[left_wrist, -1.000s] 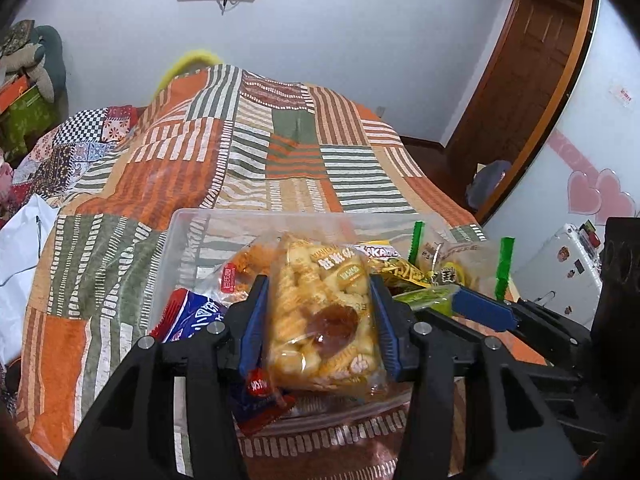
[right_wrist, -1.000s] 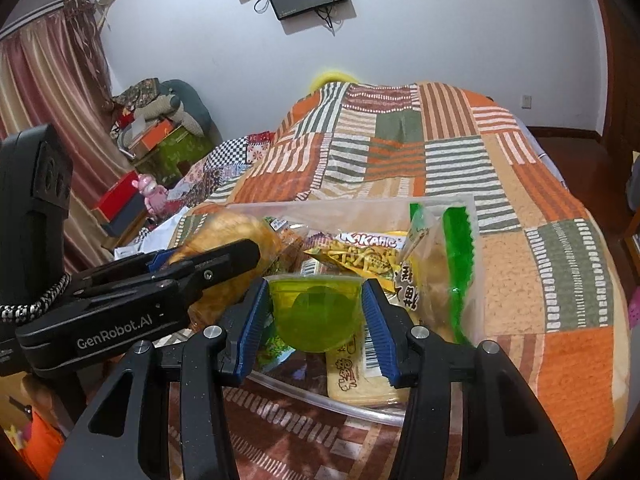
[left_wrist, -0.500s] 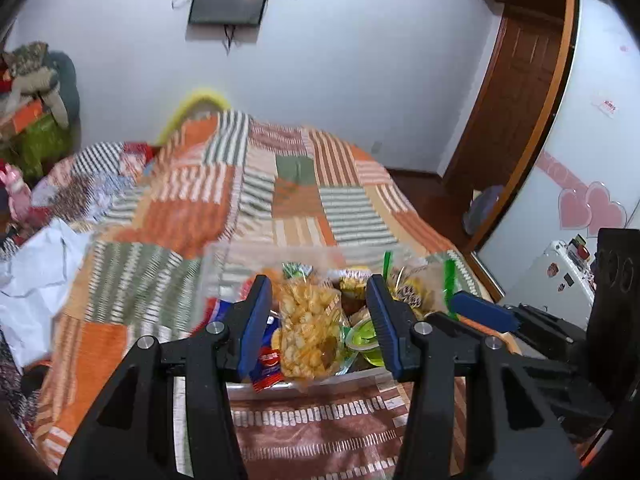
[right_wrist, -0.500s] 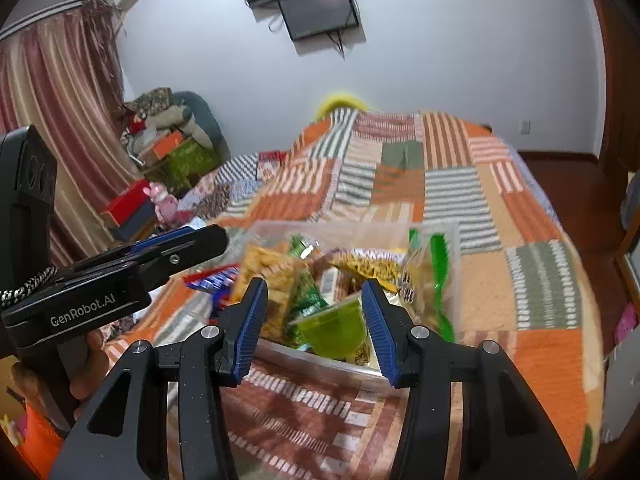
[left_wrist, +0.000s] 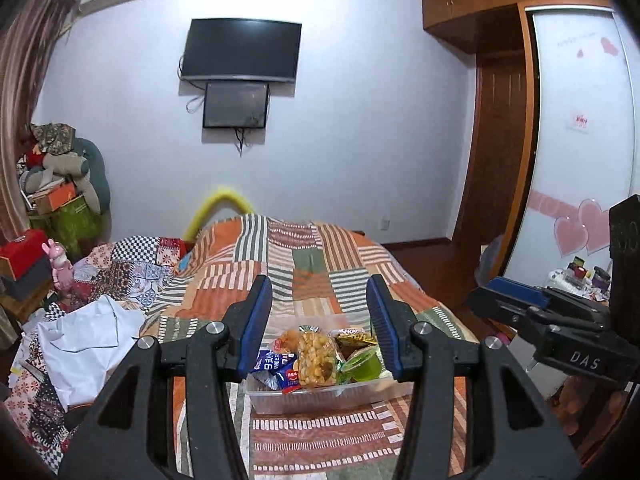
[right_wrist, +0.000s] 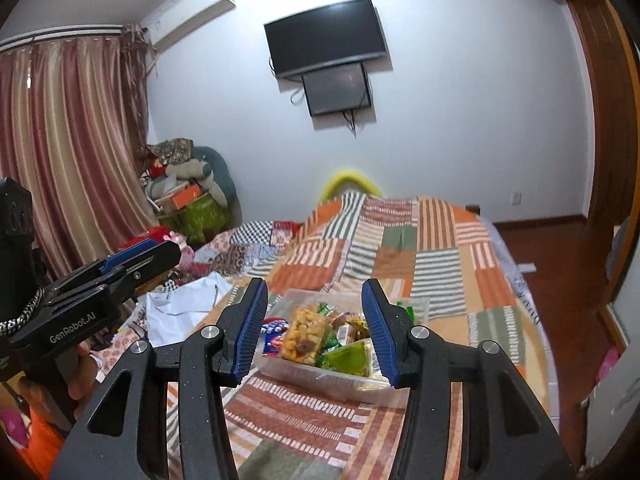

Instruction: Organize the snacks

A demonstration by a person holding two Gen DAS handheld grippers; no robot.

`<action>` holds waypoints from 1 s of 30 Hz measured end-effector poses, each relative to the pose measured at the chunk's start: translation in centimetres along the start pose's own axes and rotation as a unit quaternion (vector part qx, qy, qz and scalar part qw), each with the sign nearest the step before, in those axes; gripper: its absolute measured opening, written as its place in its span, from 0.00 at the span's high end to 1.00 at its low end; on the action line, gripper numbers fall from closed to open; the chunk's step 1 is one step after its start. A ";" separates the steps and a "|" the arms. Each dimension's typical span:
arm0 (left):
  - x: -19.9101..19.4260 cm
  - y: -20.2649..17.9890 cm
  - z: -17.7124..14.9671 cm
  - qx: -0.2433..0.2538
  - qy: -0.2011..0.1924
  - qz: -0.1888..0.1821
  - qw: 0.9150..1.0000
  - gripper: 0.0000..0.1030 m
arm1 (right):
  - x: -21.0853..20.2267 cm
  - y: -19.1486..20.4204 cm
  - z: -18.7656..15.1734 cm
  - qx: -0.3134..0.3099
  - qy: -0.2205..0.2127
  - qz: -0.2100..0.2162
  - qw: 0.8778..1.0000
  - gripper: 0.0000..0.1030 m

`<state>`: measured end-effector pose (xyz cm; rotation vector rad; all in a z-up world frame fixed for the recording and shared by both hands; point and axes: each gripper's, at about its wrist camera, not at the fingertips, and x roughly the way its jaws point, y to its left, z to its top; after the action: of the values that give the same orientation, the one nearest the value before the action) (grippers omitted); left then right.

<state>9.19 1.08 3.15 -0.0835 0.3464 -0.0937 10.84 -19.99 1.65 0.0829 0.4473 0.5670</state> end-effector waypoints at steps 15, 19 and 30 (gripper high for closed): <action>-4.3 -1.0 -1.1 0.001 -0.044 0.025 0.999 0.02 | -2.7 0.8 -0.4 -0.013 -0.042 -0.024 0.999 0.14; -4.5 -0.9 -1.3 -0.004 -0.041 0.023 0.999 0.02 | -3.1 1.2 -0.6 -0.014 -0.050 -0.033 0.998 0.01; -4.7 -1.1 -1.7 0.003 -0.044 0.023 0.999 0.01 | -3.7 1.2 -1.0 -0.009 -0.057 -0.032 0.998 0.00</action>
<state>4.07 0.41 3.21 -0.0743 0.2606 -0.0451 7.02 -20.96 2.39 0.0827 0.3324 0.5002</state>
